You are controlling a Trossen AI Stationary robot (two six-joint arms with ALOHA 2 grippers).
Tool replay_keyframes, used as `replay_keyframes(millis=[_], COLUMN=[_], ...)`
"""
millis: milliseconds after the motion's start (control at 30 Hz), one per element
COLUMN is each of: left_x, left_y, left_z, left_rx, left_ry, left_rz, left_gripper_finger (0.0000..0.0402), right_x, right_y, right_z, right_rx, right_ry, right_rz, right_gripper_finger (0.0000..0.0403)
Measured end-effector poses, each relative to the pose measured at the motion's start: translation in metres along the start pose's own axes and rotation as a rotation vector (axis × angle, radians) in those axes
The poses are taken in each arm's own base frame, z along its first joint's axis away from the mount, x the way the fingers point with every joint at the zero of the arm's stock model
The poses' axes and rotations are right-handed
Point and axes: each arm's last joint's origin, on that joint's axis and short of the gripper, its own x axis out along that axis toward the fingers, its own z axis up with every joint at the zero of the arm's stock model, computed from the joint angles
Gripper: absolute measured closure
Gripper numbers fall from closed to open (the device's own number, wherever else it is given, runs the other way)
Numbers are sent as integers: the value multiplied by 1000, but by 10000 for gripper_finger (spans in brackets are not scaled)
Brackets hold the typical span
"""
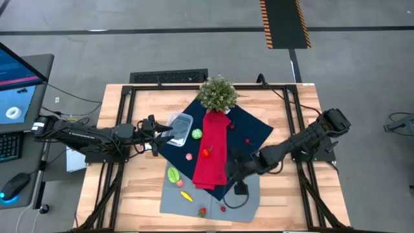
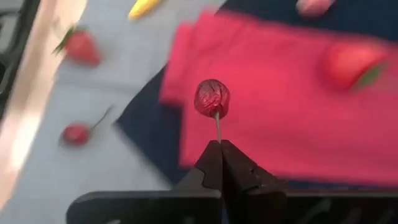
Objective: Pick and placing Produce into tupperware
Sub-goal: Put the red cherry into the transparent bin
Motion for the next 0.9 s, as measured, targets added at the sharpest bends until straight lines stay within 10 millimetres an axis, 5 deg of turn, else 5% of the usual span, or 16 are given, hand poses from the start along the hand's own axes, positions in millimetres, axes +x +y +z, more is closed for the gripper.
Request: replay_keyframes(millis=[400, 900], left_x=[3, 32], left_y=[-10, -24], left_z=[-7, -10], left_rx=[53, 99], left_ry=[67, -8], left_rz=[-207, -247], left_gripper_finger=[198, 198], right_x=[-1, -6], right_y=[-61, -67], right_z=[41, 57], right_rx=[-68, -109], right_ry=[-241, -407], right_rz=[-135, -107], right_gripper_finger=[393, 393])
